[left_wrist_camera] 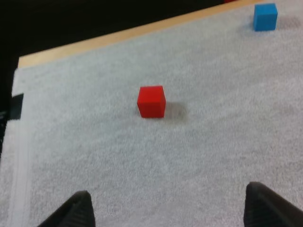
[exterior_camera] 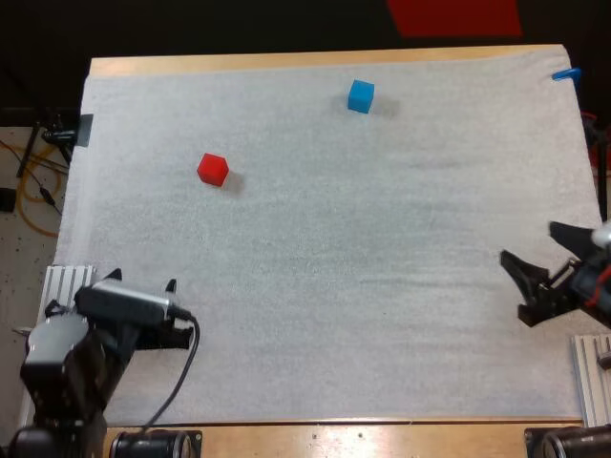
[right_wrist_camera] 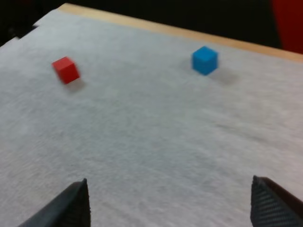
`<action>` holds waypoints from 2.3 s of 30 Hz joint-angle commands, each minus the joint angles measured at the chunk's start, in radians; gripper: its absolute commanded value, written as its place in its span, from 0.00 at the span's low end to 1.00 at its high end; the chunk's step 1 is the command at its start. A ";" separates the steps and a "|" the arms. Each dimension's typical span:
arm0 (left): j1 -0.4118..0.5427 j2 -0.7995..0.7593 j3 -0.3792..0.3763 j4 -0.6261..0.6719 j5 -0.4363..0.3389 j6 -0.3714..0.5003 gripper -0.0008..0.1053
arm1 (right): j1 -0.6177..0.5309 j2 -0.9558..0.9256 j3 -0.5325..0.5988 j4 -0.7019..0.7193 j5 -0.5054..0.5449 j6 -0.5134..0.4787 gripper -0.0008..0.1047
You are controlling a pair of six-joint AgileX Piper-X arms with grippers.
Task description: Stack red cube on blue cube
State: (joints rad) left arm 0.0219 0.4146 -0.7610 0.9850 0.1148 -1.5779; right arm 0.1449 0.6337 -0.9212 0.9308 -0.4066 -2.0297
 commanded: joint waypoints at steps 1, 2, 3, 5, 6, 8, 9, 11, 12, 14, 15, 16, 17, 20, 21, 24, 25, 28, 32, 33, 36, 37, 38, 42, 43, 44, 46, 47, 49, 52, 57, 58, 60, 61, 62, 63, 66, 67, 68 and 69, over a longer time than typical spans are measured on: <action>-0.001 0.028 -0.011 -0.016 -0.038 -0.018 0.59 | 0.028 0.022 -0.023 -0.021 -0.022 -0.017 0.65; -0.001 0.051 -0.011 -0.024 -0.053 -0.018 0.55 | 0.051 0.045 -0.030 -0.036 -0.023 -0.017 0.65; -0.001 0.058 -0.011 -0.026 -0.058 -0.018 0.52 | 0.058 0.057 -0.033 -0.040 -0.022 -0.017 0.65; -0.001 0.101 -0.011 -0.050 -0.072 -0.018 0.40 | 0.104 0.101 -0.043 -0.074 -0.023 -0.017 0.65; -0.001 0.111 -0.011 -0.064 -0.076 -0.018 0.37 | 0.115 0.108 -0.044 -0.084 -0.023 -0.017 0.65; -0.001 0.152 -0.011 -0.112 -0.080 -0.018 0.20 | 0.152 0.146 -0.045 -0.127 -0.023 -0.017 0.65; -0.001 0.163 -0.011 -0.128 -0.079 -0.018 0.17 | 0.164 0.154 -0.045 -0.138 -0.023 -0.017 0.65; -0.001 0.215 -0.018 -0.178 -0.079 -0.008 0.01 | 0.192 0.181 -0.045 -0.173 -0.023 -0.016 0.65; -0.001 0.225 -0.021 -0.185 -0.079 -0.007 0.01 | 0.197 0.188 -0.045 -0.177 -0.023 -0.016 0.65; -0.001 0.292 -0.047 -0.206 -0.079 0.002 0.01 | 0.217 0.211 -0.045 -0.202 -0.019 -0.016 0.65; -0.001 0.319 -0.056 -0.211 -0.079 0.007 0.01 | 0.220 0.215 -0.045 -0.207 -0.017 -0.016 0.65; -0.001 0.356 -0.076 -0.219 -0.081 0.015 0.01 | 0.223 0.225 -0.045 -0.217 -0.017 -0.016 0.65; -0.001 0.401 -0.098 -0.230 -0.082 0.020 0.01 | 0.222 0.233 -0.045 -0.223 -0.017 -0.016 0.65; 0.023 0.526 -0.158 -0.259 -0.092 0.025 0.01 | 0.222 0.245 -0.045 -0.233 -0.017 -0.016 0.65; 0.032 0.542 -0.172 -0.264 -0.090 0.025 0.01 | 0.222 0.246 -0.045 -0.233 -0.017 -0.016 0.65; 0.084 0.661 -0.243 -0.273 -0.085 0.087 0.01 | 0.222 0.248 -0.045 -0.233 -0.017 -0.016 0.65; 0.099 0.698 -0.272 -0.273 -0.080 0.130 0.01 | 0.222 0.248 -0.045 -0.233 -0.017 -0.016 0.65; 0.132 0.806 -0.339 -0.254 -0.073 0.257 0.01 | 0.222 0.248 -0.045 -0.233 -0.017 -0.016 0.65; 0.137 0.941 -0.421 -0.203 -0.061 0.349 0.01 | 0.222 0.248 -0.045 -0.233 -0.017 -0.016 0.65; 0.135 0.969 -0.432 -0.198 -0.054 0.351 0.01 | 0.222 0.248 -0.045 -0.233 -0.017 -0.016 0.65; 0.133 1.055 -0.478 -0.194 -0.012 0.355 0.01 | 0.222 0.248 -0.045 -0.233 -0.017 -0.016 0.65; 0.133 1.091 -0.497 -0.194 -0.004 0.365 0.01 | 0.222 0.248 -0.045 -0.233 -0.017 -0.016 0.65; 0.125 1.122 -0.514 -0.197 0.001 0.368 0.01 | 0.222 0.248 -0.045 -0.233 -0.017 -0.016 0.65; 0.094 1.219 -0.568 -0.209 0.010 0.374 0.01 | 0.222 0.248 -0.045 -0.233 -0.017 -0.016 0.65; 0.083 1.246 -0.586 -0.214 0.003 0.374 0.01 | 0.222 0.248 -0.045 -0.233 -0.017 -0.016 0.65; 0.071 1.280 -0.609 -0.219 -0.017 0.374 0.01 | 0.222 0.248 -0.045 -0.233 -0.017 -0.016 0.65; 0.057 1.326 -0.648 -0.221 -0.048 0.374 0.01 | 0.222 0.248 -0.045 -0.233 -0.017 -0.016 0.65; 0.054 1.359 -0.675 -0.221 -0.061 0.374 0.01 | 0.222 0.248 -0.045 -0.233 -0.017 -0.016 0.65; 0.051 1.405 -0.712 -0.221 -0.060 0.374 0.01 | 0.222 0.248 -0.045 -0.233 -0.017 -0.011 0.65; 0.048 1.463 -0.761 -0.219 -0.062 0.373 0.01 | 0.222 0.248 -0.045 -0.231 -0.017 -0.010 0.65; 0.043 1.538 -0.815 -0.219 -0.059 0.373 0.01 | 0.222 0.250 -0.045 -0.231 -0.009 -0.010 0.65; 0.043 1.556 -0.825 -0.219 -0.061 0.373 0.01 | 0.222 0.250 -0.045 -0.231 -0.009 -0.010 0.65; 0.039 1.580 -0.835 -0.219 -0.075 0.373 0.01 | 0.222 0.250 -0.045 -0.231 -0.009 -0.010 0.65; 0.040 1.597 -0.839 -0.219 -0.085 0.373 0.01 | 0.222 0.250 -0.045 -0.231 -0.009 -0.010 0.65; 0.040 1.611 -0.840 -0.219 -0.087 0.373 0.01 | 0.222 0.250 -0.045 -0.231 -0.009 -0.010 0.65; 0.040 1.616 -0.840 -0.219 -0.087 0.373 0.01 | 0.222 0.250 -0.045 -0.231 -0.006 -0.010 0.65; 0.040 1.647 -0.840 -0.219 -0.087 0.363 0.01 | 0.222 0.250 -0.045 -0.231 0.003 -0.010 0.65; 0.040 1.658 -0.840 -0.219 -0.083 0.349 0.01 | 0.222 0.250 -0.045 -0.231 0.003 -0.010 0.65; 0.037 1.665 -0.840 -0.211 -0.080 0.341 0.01 | 0.222 0.250 -0.045 -0.231 0.003 -0.010 0.65; 0.036 1.671 -0.842 -0.205 -0.080 0.341 0.01 | 0.222 0.250 -0.045 -0.231 0.003 -0.010 0.65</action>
State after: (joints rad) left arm 0.0657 2.0891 -1.5932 0.7820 0.0534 -1.2134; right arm 0.3654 0.8838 -0.9554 0.7057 -0.4006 -2.0306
